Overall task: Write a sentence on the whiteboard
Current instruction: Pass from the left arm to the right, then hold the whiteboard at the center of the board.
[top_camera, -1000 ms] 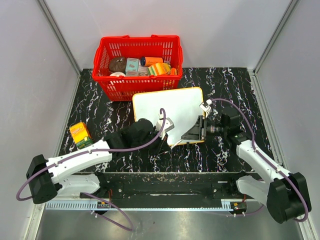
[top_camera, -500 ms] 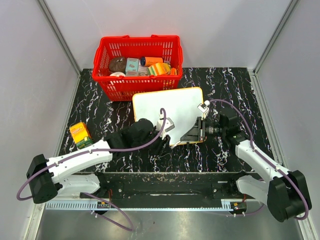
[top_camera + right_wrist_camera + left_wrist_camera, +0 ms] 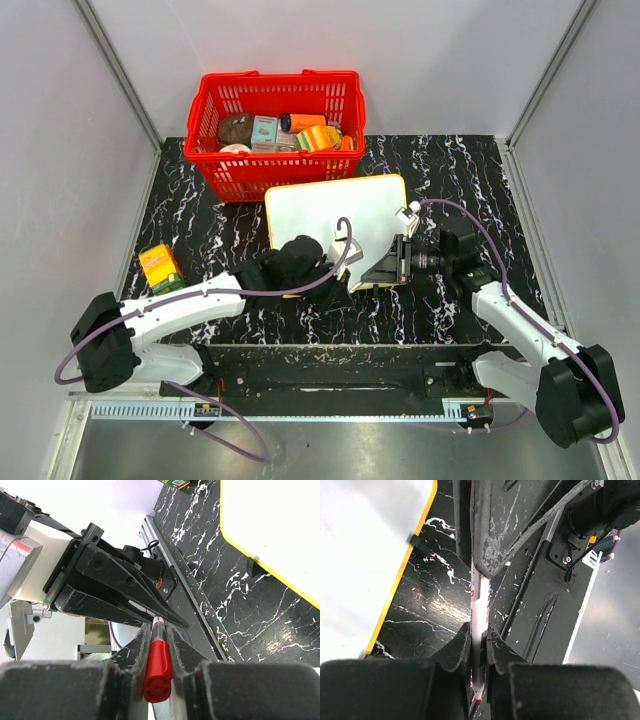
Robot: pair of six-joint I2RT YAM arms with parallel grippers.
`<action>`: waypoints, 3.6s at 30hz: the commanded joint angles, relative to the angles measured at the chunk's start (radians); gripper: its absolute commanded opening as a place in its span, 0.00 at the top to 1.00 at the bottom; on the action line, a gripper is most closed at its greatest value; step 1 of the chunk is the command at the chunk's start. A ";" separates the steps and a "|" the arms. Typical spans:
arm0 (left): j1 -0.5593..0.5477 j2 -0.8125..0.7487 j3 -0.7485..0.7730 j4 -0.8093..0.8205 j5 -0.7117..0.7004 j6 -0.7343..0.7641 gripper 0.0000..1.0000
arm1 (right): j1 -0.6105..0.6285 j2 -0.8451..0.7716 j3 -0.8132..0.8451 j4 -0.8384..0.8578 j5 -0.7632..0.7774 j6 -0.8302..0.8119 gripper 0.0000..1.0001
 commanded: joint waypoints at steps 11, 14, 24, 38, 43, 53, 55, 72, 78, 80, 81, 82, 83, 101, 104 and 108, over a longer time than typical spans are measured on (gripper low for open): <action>-0.003 -0.003 0.054 0.064 0.008 -0.009 1.00 | 0.017 -0.005 0.013 0.046 -0.048 -0.007 0.66; -0.003 -0.001 0.049 0.064 0.005 -0.006 1.00 | 0.022 -0.004 0.010 0.046 -0.050 -0.006 0.76; -0.003 -0.018 0.032 0.063 -0.035 -0.011 0.49 | 0.023 -0.019 0.016 0.001 -0.002 -0.024 1.00; 0.144 -0.242 -0.112 0.093 -0.085 -0.073 0.16 | 0.023 -0.090 0.067 -0.211 0.331 -0.116 1.00; 0.259 -0.360 -0.176 0.081 -0.072 -0.099 0.13 | 0.023 -0.169 0.094 -0.272 0.464 -0.162 1.00; 0.606 -0.409 -0.254 0.081 0.041 -0.233 0.11 | 0.028 -0.194 0.208 -0.369 0.650 -0.240 1.00; 0.653 -0.409 -0.276 0.109 0.095 -0.282 0.11 | 0.032 -0.194 0.223 -0.385 0.676 -0.253 1.00; 0.856 -0.343 -0.264 0.245 0.201 -0.325 0.10 | 0.258 -0.082 0.369 -0.354 1.010 -0.346 1.00; 0.858 -0.302 -0.287 0.329 0.198 -0.372 0.09 | 0.396 -0.013 0.413 -0.308 1.182 -0.386 1.00; 0.858 -0.291 -0.313 0.389 0.199 -0.392 0.09 | 0.411 0.004 0.424 -0.296 1.193 -0.386 1.00; 0.858 -0.276 -0.316 0.395 0.198 -0.393 0.09 | 0.423 0.007 0.426 -0.291 1.197 -0.380 1.00; 0.858 -0.270 -0.313 0.388 0.199 -0.388 0.09 | 0.427 0.007 0.424 -0.283 1.203 -0.378 1.00; 0.858 -0.257 -0.310 0.374 0.193 -0.368 0.09 | 0.430 0.002 0.418 -0.268 1.204 -0.377 1.00; 0.858 -0.267 -0.313 0.294 0.103 -0.267 0.08 | 0.428 0.021 0.387 -0.207 1.142 -0.314 1.00; 0.858 -0.253 -0.319 0.307 0.107 -0.265 0.08 | 0.428 0.015 0.380 -0.213 1.151 -0.316 1.00; 0.858 -0.224 -0.319 0.326 0.127 -0.265 0.08 | 0.428 0.010 0.387 -0.220 1.125 -0.316 1.00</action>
